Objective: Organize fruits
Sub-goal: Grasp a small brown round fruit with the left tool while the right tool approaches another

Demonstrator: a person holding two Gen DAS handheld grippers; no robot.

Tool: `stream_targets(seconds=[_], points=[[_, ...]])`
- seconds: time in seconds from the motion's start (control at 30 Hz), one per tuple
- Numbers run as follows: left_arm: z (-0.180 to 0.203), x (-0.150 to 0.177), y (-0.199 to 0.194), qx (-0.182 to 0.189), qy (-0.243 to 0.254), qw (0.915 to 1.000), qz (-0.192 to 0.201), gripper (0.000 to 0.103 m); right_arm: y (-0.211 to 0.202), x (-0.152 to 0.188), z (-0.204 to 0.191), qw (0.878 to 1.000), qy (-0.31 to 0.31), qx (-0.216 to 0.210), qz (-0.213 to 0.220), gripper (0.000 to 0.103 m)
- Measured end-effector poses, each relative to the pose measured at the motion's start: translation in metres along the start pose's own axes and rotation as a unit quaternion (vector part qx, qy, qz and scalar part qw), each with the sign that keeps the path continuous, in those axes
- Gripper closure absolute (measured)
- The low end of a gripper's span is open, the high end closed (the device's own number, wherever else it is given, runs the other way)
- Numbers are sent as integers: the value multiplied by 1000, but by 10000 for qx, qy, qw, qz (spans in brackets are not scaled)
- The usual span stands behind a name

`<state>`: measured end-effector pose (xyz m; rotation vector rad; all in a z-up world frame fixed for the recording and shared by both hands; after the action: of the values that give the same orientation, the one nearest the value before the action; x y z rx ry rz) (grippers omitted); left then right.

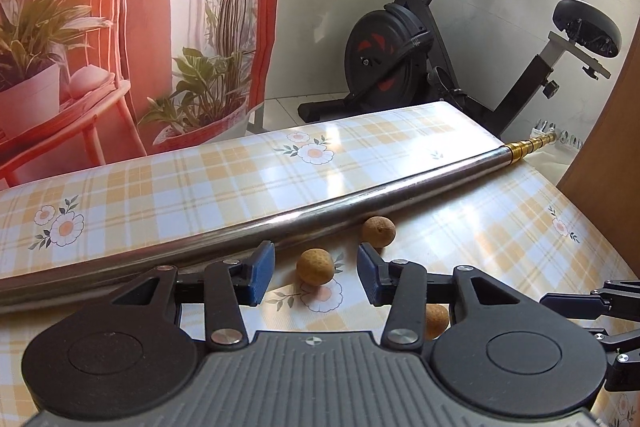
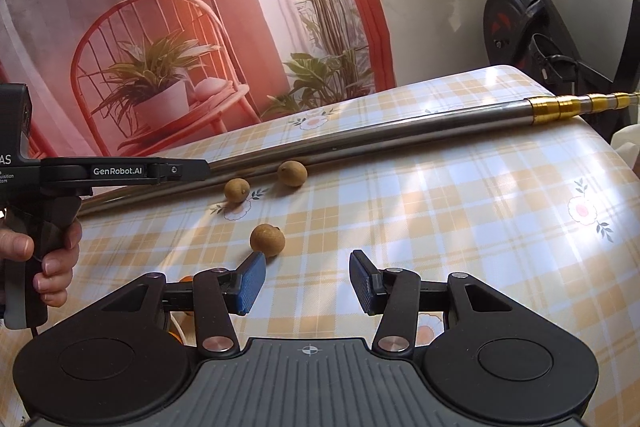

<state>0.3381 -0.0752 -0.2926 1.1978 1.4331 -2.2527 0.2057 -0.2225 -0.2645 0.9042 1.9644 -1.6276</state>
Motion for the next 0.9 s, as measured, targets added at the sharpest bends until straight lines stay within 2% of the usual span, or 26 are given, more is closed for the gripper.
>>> stream_targets(seconds=[0.33, 0.53, 0.67, 0.73, 0.9], points=[[1, 4, 29, 9, -18, 9992, -391, 61, 6, 7, 6, 9999, 80, -11, -94, 58], [-5, 7, 38, -64, -231, 9979, -603, 69, 8, 9, 7, 9998, 133, -22, -121, 58], [-7, 6, 39, -91, -279, 9978, -590, 70, 8, 11, 8, 9998, 147, -36, -147, 58], [-6, 6, 39, -114, -247, 9979, -588, 75, 8, 12, 8, 9997, 162, -38, -166, 58], [-3, 9, 33, -142, -90, 9980, -605, 75, 9, 13, 8, 9996, 189, -42, -190, 58]])
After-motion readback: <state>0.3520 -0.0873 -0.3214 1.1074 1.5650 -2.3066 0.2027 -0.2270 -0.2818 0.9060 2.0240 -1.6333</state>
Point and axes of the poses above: each gripper's, at about its wrist camera, not at the fingertips, and y roughly the way its jaws point, z to its right, x to its underside, the point moved 7 cm from there along y, roughly the way its jaws point, and after that the axes turned 6 degrees about x, right-handed, at the moved point
